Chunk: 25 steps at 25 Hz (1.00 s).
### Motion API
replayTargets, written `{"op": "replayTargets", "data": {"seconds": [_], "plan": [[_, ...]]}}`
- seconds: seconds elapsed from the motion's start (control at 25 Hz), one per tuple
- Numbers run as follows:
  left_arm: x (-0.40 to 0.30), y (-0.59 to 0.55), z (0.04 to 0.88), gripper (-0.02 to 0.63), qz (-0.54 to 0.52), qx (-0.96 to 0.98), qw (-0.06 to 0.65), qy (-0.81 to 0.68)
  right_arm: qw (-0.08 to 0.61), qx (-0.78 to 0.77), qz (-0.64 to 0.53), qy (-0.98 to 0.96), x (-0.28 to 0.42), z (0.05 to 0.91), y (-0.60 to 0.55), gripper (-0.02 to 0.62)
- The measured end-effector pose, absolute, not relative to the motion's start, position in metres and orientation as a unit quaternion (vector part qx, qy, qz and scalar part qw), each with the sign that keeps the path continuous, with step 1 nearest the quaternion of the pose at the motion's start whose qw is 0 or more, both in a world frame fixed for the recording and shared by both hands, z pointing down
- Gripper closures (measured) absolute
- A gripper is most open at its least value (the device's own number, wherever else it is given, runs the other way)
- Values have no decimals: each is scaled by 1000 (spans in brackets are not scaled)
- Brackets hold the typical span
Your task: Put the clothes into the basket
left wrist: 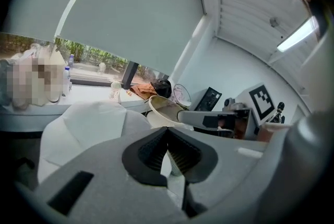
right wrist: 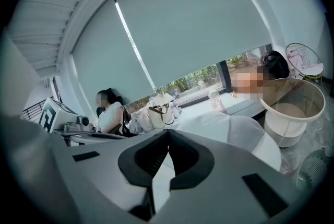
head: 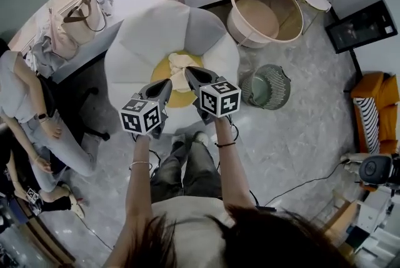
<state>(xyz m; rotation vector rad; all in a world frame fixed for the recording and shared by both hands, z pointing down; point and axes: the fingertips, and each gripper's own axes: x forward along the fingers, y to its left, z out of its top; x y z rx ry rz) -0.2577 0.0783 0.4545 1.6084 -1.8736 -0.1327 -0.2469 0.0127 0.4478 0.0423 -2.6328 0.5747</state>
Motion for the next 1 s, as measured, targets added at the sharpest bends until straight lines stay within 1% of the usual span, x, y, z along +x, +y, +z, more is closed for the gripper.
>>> {"op": "replayTargets", "data": {"seconds": [0.28, 0.68, 0.8, 1.0], "plan": [[-267, 61, 482, 595, -75, 578, 365, -726, 274, -8, 210, -939, -260, 485, -14, 586], [-272, 15, 504, 595, -98, 533, 386, -747, 303, -75, 213, -926, -269, 508, -61, 586], [-273, 6, 516, 595, -110, 513, 391, -756, 314, -103, 208, -920, -268, 521, -72, 586], [-266, -3, 546, 595, -100, 501, 405, -758, 336, -139, 204, -909, -265, 554, -82, 586]]}}
